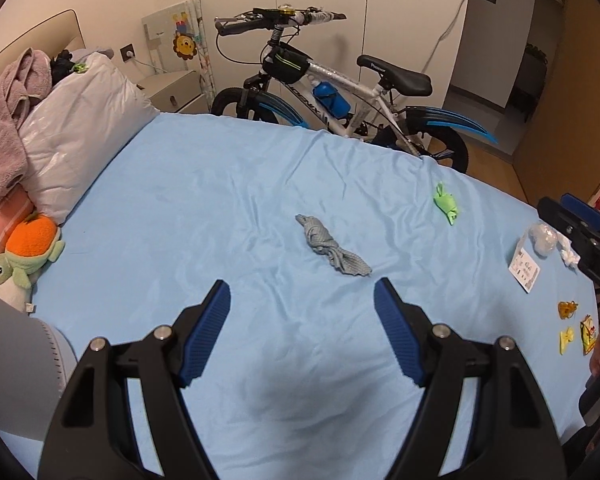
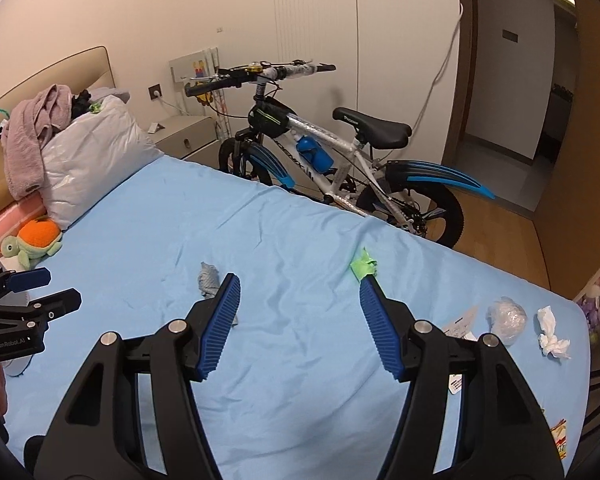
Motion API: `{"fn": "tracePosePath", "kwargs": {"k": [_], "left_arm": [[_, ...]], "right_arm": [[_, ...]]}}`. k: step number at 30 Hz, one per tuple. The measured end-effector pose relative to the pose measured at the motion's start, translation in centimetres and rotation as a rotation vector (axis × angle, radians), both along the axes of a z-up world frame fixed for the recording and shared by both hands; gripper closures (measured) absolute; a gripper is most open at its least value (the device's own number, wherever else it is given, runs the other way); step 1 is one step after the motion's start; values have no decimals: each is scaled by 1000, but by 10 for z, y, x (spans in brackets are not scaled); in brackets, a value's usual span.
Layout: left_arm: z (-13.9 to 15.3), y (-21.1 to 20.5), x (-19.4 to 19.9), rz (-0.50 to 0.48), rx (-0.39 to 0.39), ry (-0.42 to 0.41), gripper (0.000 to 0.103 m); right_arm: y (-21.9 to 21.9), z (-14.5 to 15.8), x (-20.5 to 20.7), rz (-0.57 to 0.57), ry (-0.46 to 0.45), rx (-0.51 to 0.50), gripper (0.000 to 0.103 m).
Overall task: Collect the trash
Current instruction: 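Move both open tools away from the bin back over the bed, then grasp the grey sock with the left tool while the right tool grasps the green cloth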
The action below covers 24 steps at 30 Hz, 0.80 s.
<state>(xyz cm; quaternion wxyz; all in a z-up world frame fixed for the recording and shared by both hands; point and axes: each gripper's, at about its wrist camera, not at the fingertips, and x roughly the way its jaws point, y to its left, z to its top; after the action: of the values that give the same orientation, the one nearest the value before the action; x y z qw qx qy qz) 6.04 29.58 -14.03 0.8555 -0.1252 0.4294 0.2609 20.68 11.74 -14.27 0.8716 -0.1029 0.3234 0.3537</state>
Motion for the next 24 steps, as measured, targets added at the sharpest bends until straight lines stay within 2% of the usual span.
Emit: {"fn": "tracePosePath", "kwargs": {"k": [10, 24], "left_arm": [[-57, 16, 69, 64, -56, 31, 29], [-139, 50, 126, 129, -65, 108, 29]], "right_arm": [[9, -51, 72, -48, 21, -44, 40], [53, -152, 150, -72, 79, -133, 40]]}}
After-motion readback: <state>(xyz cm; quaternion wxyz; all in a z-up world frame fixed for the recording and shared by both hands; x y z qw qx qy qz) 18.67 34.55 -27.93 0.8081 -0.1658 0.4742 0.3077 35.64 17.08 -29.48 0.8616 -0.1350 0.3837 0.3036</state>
